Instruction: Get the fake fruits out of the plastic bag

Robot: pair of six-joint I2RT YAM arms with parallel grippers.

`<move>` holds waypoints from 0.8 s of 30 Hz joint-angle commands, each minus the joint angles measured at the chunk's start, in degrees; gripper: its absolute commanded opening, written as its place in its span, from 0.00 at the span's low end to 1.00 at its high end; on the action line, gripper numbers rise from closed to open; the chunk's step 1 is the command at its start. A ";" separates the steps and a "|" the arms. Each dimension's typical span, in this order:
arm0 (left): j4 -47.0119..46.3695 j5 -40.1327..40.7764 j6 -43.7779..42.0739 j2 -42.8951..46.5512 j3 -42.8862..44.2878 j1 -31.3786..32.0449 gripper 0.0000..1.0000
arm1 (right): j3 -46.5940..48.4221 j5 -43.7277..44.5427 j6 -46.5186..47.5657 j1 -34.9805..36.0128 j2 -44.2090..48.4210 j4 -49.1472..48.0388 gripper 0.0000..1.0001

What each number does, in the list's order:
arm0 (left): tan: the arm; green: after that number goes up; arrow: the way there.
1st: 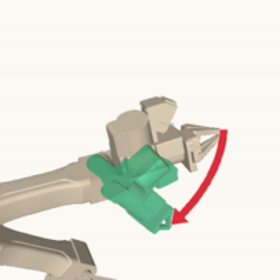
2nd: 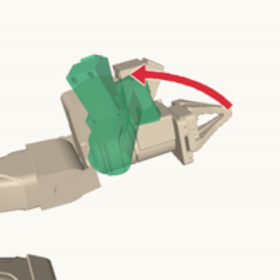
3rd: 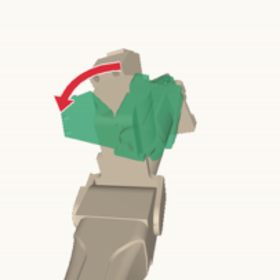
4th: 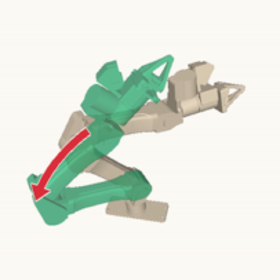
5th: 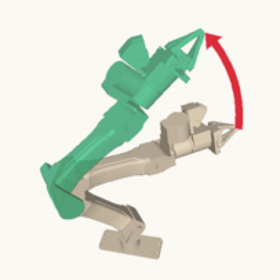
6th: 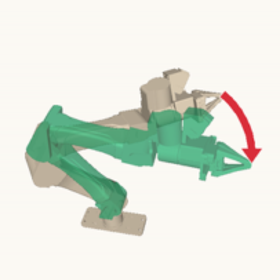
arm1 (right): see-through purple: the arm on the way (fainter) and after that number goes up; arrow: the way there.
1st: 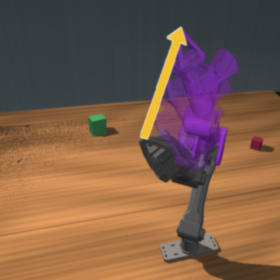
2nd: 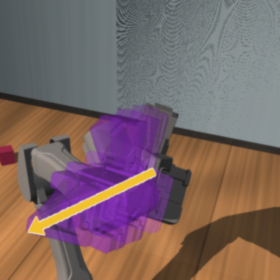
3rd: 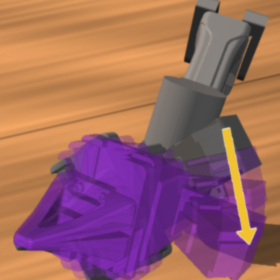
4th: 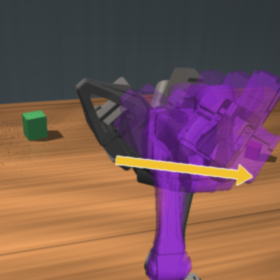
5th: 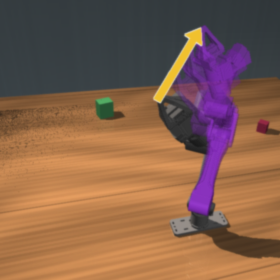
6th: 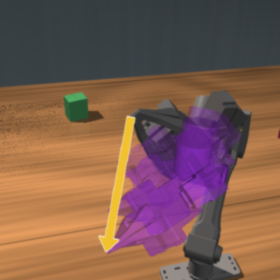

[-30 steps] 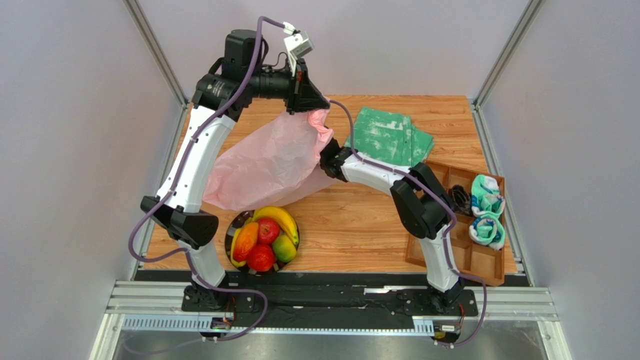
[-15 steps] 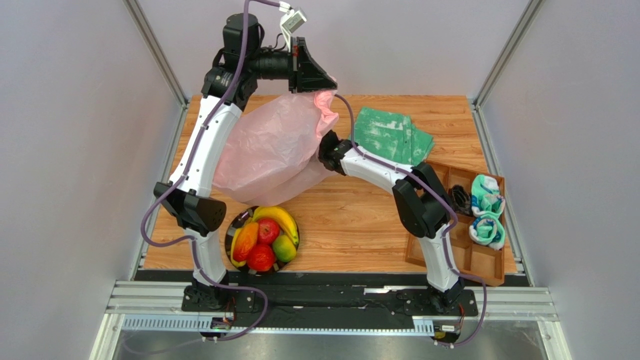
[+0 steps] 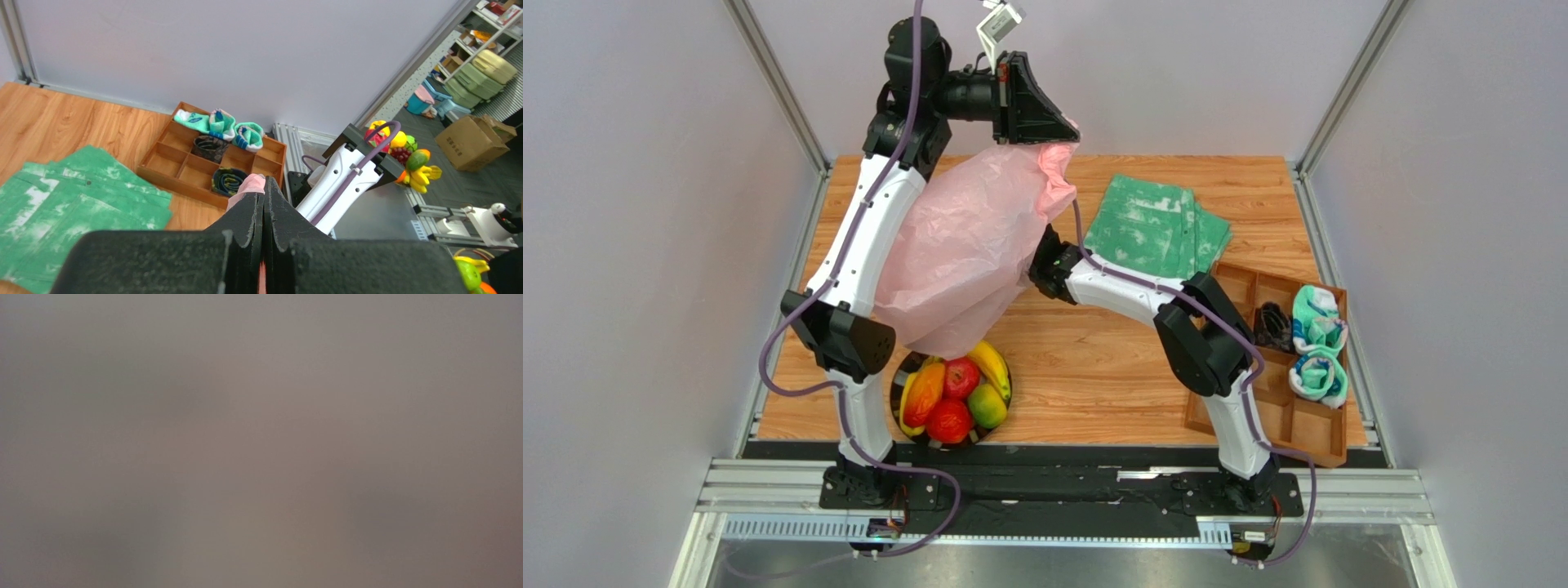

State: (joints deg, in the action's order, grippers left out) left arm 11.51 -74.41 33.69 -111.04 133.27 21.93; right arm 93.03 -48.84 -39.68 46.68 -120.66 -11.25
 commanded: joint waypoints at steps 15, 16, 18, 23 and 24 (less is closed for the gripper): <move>-17.92 -1.79 11.04 -8.66 8.76 2.67 0.00 | -0.23 -13.65 8.12 2.98 0.17 3.76 0.91; -17.84 -1.70 10.87 -8.75 8.93 2.85 0.00 | 0.13 -13.04 8.30 3.07 0.08 5.43 0.89; -17.66 -1.35 10.61 -8.75 9.11 3.29 0.00 | -0.48 -11.37 8.74 3.16 -0.10 5.53 0.83; -15.38 -1.44 8.50 -8.14 9.20 3.47 0.00 | -0.75 -11.45 7.34 2.90 -0.63 3.61 0.55; -13.72 -1.52 7.28 -8.05 9.46 3.38 0.00 | -0.57 -11.54 7.16 2.72 -0.80 3.42 0.50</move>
State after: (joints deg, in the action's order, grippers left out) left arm -1.10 -77.71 43.64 -120.36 139.41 24.27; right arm 91.57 -59.48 -32.05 48.66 -119.96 -8.97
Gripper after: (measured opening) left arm 0.007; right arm 0.596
